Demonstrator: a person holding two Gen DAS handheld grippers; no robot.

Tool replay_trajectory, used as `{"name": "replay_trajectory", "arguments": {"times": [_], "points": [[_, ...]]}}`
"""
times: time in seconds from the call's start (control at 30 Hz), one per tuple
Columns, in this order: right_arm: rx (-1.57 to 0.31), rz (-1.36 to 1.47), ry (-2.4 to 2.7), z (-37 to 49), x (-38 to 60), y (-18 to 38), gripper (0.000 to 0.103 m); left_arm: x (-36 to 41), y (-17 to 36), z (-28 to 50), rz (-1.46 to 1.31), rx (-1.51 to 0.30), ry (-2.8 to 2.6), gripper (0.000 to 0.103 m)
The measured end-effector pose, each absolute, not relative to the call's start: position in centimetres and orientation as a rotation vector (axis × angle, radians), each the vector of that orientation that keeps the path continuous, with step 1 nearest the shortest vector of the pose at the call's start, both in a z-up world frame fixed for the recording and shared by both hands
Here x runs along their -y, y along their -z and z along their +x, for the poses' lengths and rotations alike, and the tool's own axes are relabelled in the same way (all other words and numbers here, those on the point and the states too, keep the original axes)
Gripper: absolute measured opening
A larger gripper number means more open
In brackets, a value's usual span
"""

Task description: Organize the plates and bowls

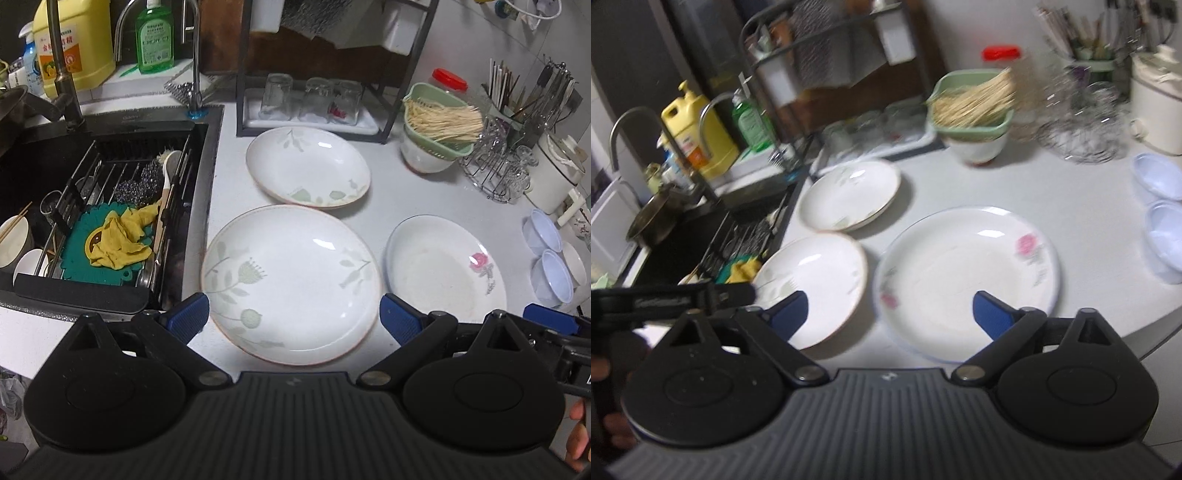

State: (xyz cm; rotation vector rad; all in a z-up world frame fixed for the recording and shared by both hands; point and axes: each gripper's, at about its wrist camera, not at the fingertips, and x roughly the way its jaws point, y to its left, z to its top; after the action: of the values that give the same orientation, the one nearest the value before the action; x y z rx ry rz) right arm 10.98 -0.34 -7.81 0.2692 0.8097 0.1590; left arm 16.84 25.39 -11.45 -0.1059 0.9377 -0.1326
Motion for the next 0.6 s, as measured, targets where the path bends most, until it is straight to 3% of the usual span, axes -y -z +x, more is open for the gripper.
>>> {"name": "replay_trajectory", "arguments": {"times": [0.17, 0.27, 0.37, 0.47, 0.6], "points": [[-0.859, 0.299, -0.173, 12.6, -2.5, 9.0, 0.075, -28.2, 13.9, 18.7, -0.103, -0.982, 0.161, 0.099], [-0.894, 0.313, -0.158, 13.2, -3.7, 9.9, 0.059, -29.8, 15.4, 19.8, -0.122, -0.997, 0.169, 0.098], [-0.936, 0.338, -0.152, 13.8, -4.8, 11.2, 0.047, -31.0, 16.8, 20.8, -0.143, -1.007, 0.174, 0.091], [-0.966, 0.365, -0.131, 14.7, -5.6, 12.4, 0.045, -32.4, 18.0, 21.9, -0.178, -1.010, 0.178, 0.085], [-0.988, 0.377, -0.111, 15.7, -6.6, 13.6, 0.040, -33.9, 19.2, 23.1, -0.228, -0.999, 0.202, 0.067]]}}
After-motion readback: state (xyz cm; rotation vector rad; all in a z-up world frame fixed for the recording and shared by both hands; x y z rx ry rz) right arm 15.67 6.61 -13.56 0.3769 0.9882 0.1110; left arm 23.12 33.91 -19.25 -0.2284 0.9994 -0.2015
